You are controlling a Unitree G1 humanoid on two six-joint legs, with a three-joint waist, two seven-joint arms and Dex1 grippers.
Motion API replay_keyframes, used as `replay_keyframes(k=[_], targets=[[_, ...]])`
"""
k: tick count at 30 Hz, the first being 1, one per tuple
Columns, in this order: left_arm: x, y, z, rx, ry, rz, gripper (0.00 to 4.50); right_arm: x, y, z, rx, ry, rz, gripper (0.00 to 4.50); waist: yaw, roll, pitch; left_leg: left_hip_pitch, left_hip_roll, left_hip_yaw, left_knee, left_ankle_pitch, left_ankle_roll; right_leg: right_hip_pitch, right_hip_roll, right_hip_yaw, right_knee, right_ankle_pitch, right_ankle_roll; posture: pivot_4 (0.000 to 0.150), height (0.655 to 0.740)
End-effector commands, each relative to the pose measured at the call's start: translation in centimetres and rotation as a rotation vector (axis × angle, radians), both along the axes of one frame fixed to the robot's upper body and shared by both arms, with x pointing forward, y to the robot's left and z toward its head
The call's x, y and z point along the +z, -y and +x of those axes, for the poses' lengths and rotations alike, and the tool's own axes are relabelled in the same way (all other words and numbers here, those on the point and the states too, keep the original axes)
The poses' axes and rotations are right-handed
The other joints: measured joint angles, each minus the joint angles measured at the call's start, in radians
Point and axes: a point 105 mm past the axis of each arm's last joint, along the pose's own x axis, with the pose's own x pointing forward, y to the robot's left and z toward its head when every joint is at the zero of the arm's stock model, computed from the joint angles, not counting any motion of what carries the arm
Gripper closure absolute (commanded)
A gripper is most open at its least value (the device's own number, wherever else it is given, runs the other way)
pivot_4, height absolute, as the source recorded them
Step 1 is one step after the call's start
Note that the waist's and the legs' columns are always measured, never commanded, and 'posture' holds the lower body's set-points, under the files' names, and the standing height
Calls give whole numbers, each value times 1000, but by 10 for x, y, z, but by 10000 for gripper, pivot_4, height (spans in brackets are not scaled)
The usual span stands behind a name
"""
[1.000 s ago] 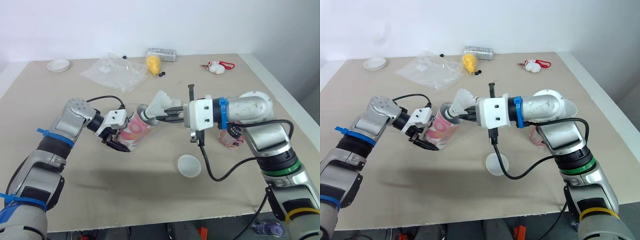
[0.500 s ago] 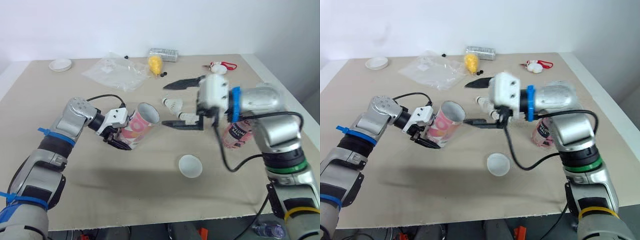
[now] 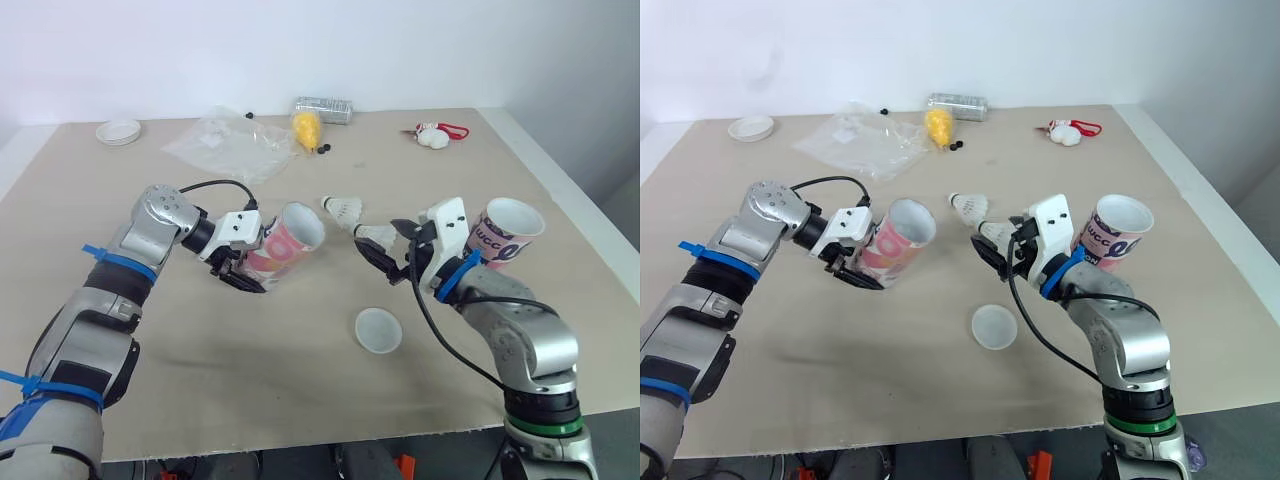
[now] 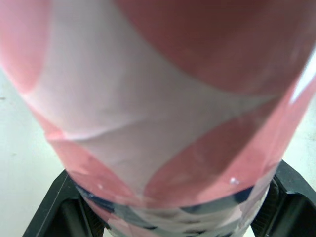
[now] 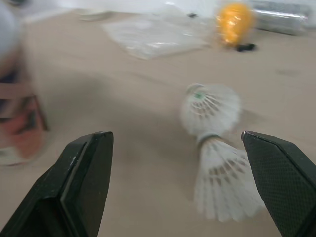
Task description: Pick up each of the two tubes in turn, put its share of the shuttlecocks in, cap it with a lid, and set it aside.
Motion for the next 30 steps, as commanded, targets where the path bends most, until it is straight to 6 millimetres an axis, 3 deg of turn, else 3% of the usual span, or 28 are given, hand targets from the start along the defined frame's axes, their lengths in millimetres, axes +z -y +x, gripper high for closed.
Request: replay_keyframes(k=[1,8,24,26,30], targets=[[15,3,3,-13,33,-17,14513,-4,-3,-4,-17,10,-4,397,0,0,0,0,0,0,0,0,0,0,0,0,0,0,0,1500,7400],[15,5,2,-17,33,-26,14513,-25,-9,0,-11,-47,-8,397,-1,0,0,0,0,0,0,0,0,0,0,0,0,0,0,1500,7400],[12,-1,-1,8,22,-32,14513,-22,-12,37,-9,-37,16,397,-1,0,0,0,0,0,0,0,0,0,0,0,0,0,1,1500,7400],[12,-1,-1,12,20,-35,14513,-22,-11,39,-17,-37,27,8158,-1,0,0,0,0,0,0,0,0,0,0,0,0,0,1,1500,7400],[11,-1,0,22,15,-44,14513,-21,-12,41,-14,-33,30,27784,-1,0,0,0,0,0,0,0,0,0,0,0,0,0,1,1500,7400]])
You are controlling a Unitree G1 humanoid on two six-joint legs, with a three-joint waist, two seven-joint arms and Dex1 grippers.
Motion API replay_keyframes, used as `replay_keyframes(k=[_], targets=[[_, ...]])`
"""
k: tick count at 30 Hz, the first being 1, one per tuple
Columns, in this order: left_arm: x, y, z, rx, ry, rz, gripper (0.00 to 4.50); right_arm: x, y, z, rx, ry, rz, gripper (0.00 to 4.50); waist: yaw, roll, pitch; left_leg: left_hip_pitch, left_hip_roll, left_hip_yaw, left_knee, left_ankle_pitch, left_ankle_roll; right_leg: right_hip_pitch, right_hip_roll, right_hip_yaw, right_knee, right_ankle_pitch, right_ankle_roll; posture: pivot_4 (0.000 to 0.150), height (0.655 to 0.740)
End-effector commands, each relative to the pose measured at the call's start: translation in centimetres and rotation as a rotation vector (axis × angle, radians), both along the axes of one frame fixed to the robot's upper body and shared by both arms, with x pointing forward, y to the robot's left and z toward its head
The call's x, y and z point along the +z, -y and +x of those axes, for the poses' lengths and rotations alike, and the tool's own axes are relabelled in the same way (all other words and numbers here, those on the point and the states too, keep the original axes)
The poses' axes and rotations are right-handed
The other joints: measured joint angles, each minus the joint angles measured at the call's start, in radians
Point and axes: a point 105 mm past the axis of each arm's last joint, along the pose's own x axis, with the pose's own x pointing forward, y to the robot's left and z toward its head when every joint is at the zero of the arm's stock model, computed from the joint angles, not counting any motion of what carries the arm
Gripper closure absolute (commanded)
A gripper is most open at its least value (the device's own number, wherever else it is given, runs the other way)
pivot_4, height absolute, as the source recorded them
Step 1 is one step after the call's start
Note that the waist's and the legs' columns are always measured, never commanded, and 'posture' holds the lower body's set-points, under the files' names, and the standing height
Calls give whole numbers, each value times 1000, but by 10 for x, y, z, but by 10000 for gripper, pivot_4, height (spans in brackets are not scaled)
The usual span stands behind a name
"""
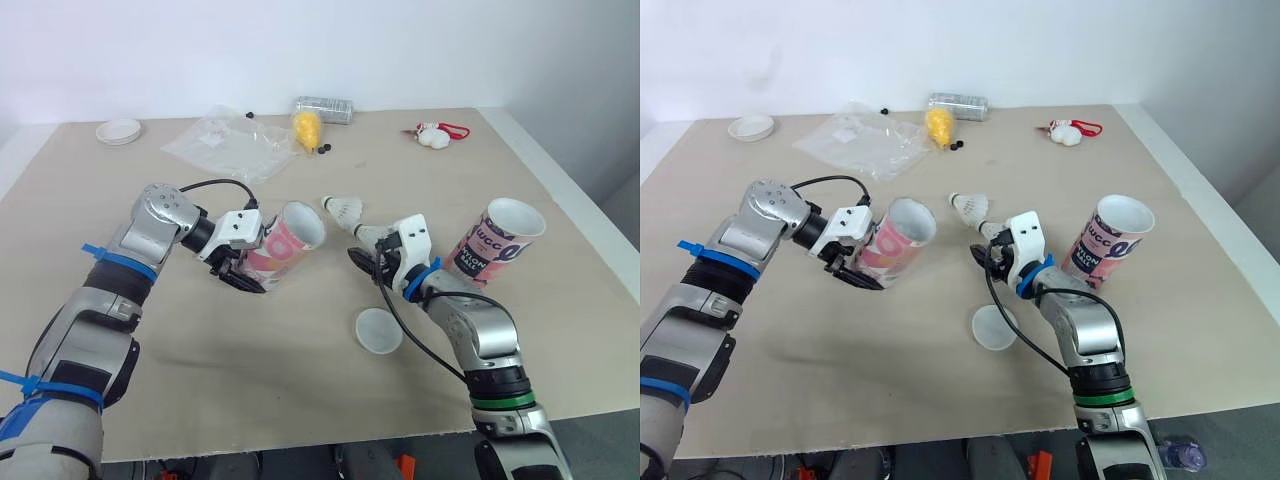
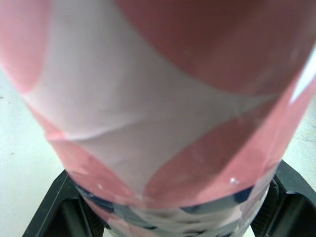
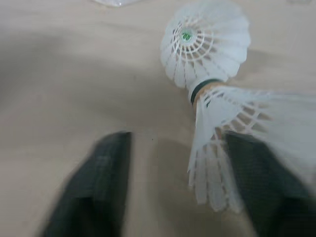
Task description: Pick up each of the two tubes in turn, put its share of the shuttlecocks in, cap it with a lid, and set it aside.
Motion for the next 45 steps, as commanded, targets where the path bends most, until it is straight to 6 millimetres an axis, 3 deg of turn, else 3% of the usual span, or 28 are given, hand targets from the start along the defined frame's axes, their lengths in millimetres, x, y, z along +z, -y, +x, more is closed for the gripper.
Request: replay_keyframes(k=[1,3,10,15,18,22,26,30,34,38,45], targets=[[10,-1,1,6,36,-33,14513,18,-1,3,4,71,12,32561,0,0,0,0,0,0,0,0,0,0,0,0,0,0,0,1500,7400],[8,-2,0,6,32,-28,14513,18,-1,3,6,70,16,43645,0,0,0,0,0,0,0,0,0,0,0,0,0,0,0,1500,7400],[6,0,2,8,31,-26,14513,22,0,1,12,93,-6,43645,0,0,0,0,0,0,0,0,0,0,0,0,0,0,0,1500,7400],[6,1,2,5,32,-27,14513,39,7,-10,26,151,-81,43645,0,0,0,0,0,0,0,0,0,0,0,0,0,0,0,1500,7400],[6,-2,3,11,32,-22,14513,73,11,-32,116,233,-187,43645,1,2,1,0,0,0,0,0,0,0,0,0,0,0,0,1500,7400],[6,-3,4,13,30,-18,14513,136,11,-58,269,401,-299,43645,0,2,1,-1,-1,0,0,0,0,0,-1,0,0,0,1,1500,7400],[7,-1,5,10,27,-18,14513,173,-4,-78,463,594,-439,43645,-1,2,1,1,0,0,1,0,0,1,1,0,0,0,0,1500,7400],[7,2,5,4,22,-20,14513,170,-19,-92,673,665,-601,43645,-1,2,1,0,0,0,1,0,0,1,1,0,0,0,0,1500,7400],[7,3,5,1,17,-23,14513,158,-23,-87,749,704,-742,43645,0,2,1,0,0,0,1,0,0,0,0,0,-1,0,1,1500,7400],[7,3,5,1,17,-25,14513,143,-31,-74,798,712,-791,43645,-1,2,1,0,0,1,1,0,0,0,0,0,-1,0,0,1500,7400],[8,1,5,11,20,-27,14513,139,-47,-69,865,744,-784,43645,0,2,1,0,0,1,1,0,0,0,0,0,0,0,0,1500,7400]])
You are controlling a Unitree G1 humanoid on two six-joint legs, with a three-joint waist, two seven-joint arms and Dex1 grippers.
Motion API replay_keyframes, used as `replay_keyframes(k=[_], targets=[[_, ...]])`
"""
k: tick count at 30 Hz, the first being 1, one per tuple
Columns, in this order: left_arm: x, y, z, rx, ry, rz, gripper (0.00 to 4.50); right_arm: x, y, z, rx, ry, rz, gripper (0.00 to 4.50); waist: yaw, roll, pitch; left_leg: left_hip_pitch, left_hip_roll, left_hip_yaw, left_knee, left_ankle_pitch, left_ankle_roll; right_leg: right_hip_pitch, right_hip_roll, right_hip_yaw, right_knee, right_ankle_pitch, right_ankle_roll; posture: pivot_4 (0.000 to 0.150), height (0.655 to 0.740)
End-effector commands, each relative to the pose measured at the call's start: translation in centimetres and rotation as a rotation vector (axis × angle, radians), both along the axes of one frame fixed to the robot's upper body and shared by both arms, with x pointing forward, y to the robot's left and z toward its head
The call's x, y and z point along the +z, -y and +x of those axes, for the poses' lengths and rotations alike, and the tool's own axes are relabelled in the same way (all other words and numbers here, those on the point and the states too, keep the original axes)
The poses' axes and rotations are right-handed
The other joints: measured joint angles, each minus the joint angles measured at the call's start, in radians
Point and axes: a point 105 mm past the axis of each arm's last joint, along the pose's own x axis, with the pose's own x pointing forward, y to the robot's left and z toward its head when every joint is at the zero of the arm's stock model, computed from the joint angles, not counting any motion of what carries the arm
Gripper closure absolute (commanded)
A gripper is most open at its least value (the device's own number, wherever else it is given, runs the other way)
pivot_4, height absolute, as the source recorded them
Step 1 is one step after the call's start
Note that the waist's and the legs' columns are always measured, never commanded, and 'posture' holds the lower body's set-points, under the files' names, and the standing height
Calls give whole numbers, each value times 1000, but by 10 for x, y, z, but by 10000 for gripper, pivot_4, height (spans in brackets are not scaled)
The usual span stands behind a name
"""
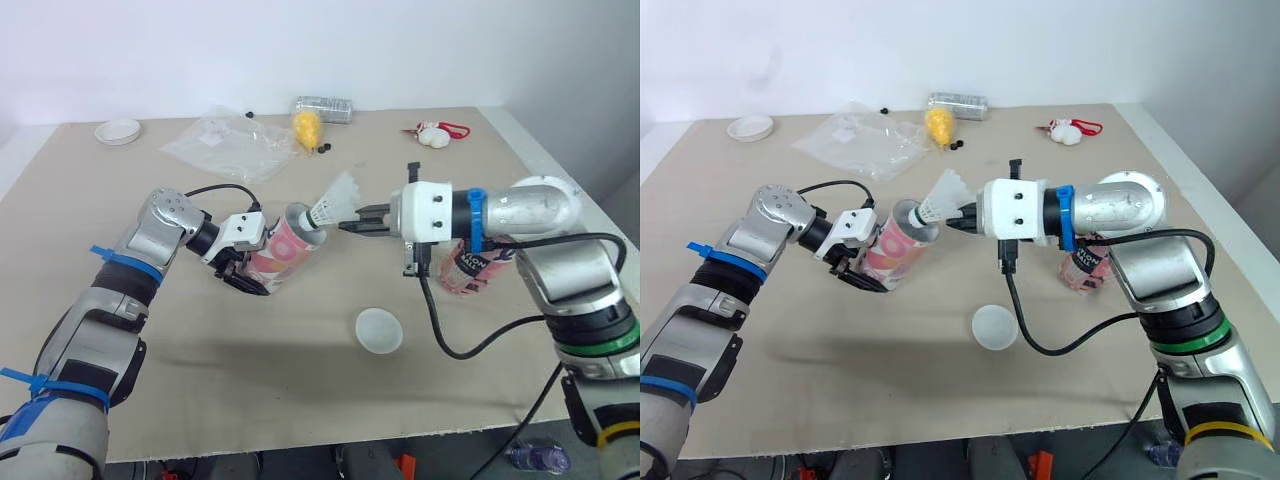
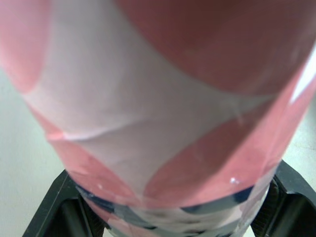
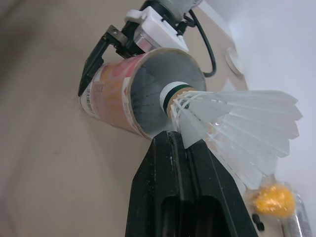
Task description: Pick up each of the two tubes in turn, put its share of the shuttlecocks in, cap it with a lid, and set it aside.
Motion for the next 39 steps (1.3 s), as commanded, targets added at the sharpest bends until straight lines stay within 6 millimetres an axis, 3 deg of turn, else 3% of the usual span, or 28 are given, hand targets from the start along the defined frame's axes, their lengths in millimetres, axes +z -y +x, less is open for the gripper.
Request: replay_keyframes(k=[1,5,7,10,13,14,15,16,20,25,30,39], targets=[[15,-3,3,10,52,-13,14513,9,-9,-2,45,43,-3,43645,0,0,0,0,0,0,0,0,0,0,0,0,0,0,0,1500,7400],[15,-4,4,16,53,-14,14513,12,-14,-1,61,17,36,39618,0,0,0,0,0,0,0,0,0,0,0,0,0,0,0,1500,7400],[15,-4,4,18,53,-15,14513,13,-15,-2,64,11,46,33960,0,0,0,0,0,0,0,0,0,0,0,0,0,0,0,1500,7400],[15,-4,4,20,52,-15,14513,12,-14,-6,70,-22,60,20858,0,0,0,0,0,0,0,0,0,0,0,0,0,0,0,1500,7400],[14,-4,4,19,52,-14,14513,22,-12,-8,45,-89,165,11893,0,0,0,0,0,0,0,0,0,0,0,0,0,0,0,1500,7400],[14,-3,4,18,52,-14,14513,26,-9,-6,18,-111,205,8830,1,0,0,0,0,0,0,0,0,0,0,0,0,0,0,1500,7400],[14,-3,4,19,53,-15,14513,29,-3,2,-43,-151,263,2774,1,0,0,0,0,0,0,0,0,0,0,0,0,0,0,1500,7400],[14,-3,4,19,53,-16,14513,30,1,7,-87,-179,301,411,1,0,0,0,0,0,0,0,0,0,0,0,0,0,0,1500,7400],[14,-5,2,17,37,-18,14513,15,39,66,-471,-399,684,411,1,0,0,0,0,-1,2,0,0,1,0,0,1,1,-1,1500,7400],[14,-19,-5,26,17,-8,14513,-20,33,99,-663,-481,803,411,-8,0,0,1,1,0,2,0,0,-1,1,1,2,4,-5,1500,7400],[15,-37,-4,66,39,7,14513,-50,2,110,-691,-580,820,411,-9,0,0,0,1,0,1,0,0,-1,1,0,2,4,-6,1500,7400],[11,-39,-8,79,46,-9,14513,-84,-14,119,-762,-646,770,411,-4,0,0,0,1,-1,0,0,0,-1,1,0,2,4,-6,1500,7400]])
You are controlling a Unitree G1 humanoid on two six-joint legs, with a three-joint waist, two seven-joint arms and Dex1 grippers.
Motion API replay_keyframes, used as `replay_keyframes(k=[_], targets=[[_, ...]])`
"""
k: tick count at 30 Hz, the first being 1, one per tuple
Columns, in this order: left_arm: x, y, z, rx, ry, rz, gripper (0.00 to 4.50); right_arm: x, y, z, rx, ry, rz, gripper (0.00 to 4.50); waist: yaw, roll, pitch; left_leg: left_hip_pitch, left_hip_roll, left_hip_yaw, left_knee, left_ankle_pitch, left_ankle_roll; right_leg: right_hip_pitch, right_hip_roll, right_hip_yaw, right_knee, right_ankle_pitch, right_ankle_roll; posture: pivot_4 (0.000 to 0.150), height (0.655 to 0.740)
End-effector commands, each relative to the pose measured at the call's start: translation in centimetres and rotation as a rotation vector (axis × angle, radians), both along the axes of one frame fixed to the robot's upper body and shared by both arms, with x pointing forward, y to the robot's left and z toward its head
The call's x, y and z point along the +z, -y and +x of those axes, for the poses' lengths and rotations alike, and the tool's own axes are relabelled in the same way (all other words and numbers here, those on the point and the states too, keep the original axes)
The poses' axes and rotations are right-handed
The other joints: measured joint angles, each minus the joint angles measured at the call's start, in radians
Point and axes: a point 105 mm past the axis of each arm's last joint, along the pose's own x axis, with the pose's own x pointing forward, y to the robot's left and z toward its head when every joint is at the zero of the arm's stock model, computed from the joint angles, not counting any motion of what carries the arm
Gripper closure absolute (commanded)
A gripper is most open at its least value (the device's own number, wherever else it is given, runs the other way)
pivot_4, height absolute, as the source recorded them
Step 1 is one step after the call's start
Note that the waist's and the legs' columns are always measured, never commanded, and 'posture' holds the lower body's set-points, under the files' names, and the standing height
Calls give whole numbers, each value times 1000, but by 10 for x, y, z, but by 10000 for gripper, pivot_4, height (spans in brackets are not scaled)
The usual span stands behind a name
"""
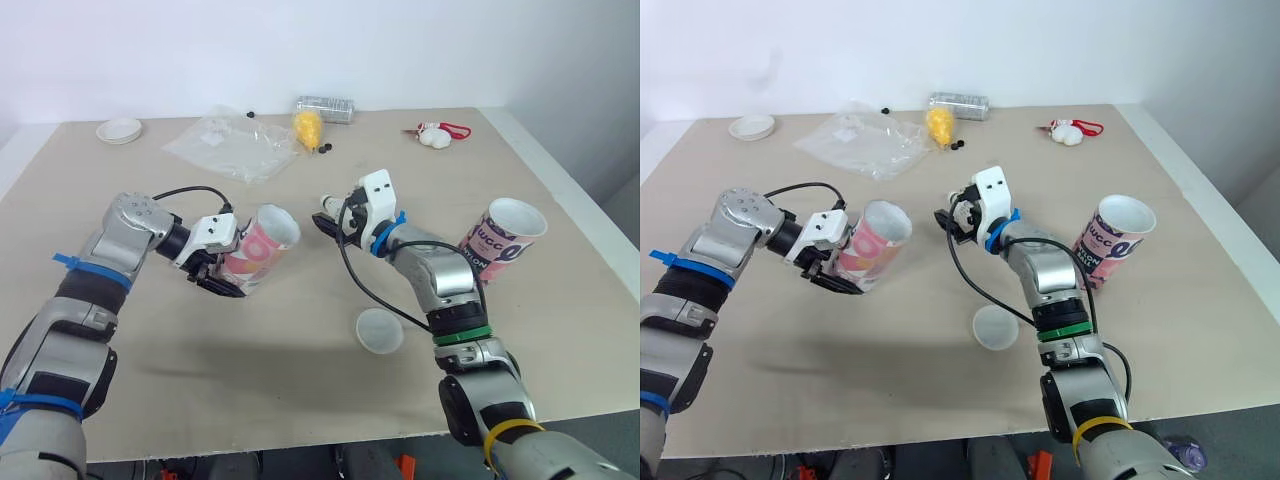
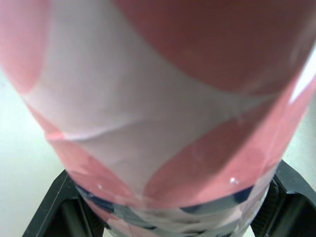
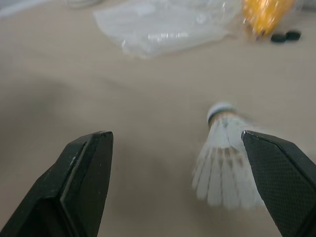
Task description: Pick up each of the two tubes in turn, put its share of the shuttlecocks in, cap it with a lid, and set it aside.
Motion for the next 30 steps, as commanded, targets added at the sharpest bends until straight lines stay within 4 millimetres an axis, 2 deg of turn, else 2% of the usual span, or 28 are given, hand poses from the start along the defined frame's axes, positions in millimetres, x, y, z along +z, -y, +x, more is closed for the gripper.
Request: replay_keyframes(k=[1,13,20,24,27,30], targets=[[12,-1,0,-3,49,-19,14513,13,-4,3,-9,44,9,411,0,0,0,0,0,0,0,0,0,0,0,0,0,0,0,1500,7400],[10,-3,-1,13,44,-19,14513,17,-6,0,-3,67,6,411,-1,0,0,0,0,0,0,0,0,0,0,0,0,0,0,1500,7400],[7,-2,-2,11,26,-19,14513,48,1,-12,10,168,-23,411,0,0,0,0,0,0,0,0,0,0,0,0,0,0,0,1500,7400],[8,0,-1,9,27,-20,14513,58,2,-18,20,196,-43,411,0,0,0,0,0,0,0,0,0,0,0,0,0,0,1,1500,7400],[8,1,-1,6,27,-21,14513,57,3,-23,32,187,-54,411,1,0,0,0,0,0,0,0,0,0,0,0,0,-3,4,1500,7400],[8,0,-1,6,26,-21,14513,45,4,-28,35,136,-59,411,1,0,0,0,0,0,0,0,0,0,0,0,0,-3,5,1500,7400]])
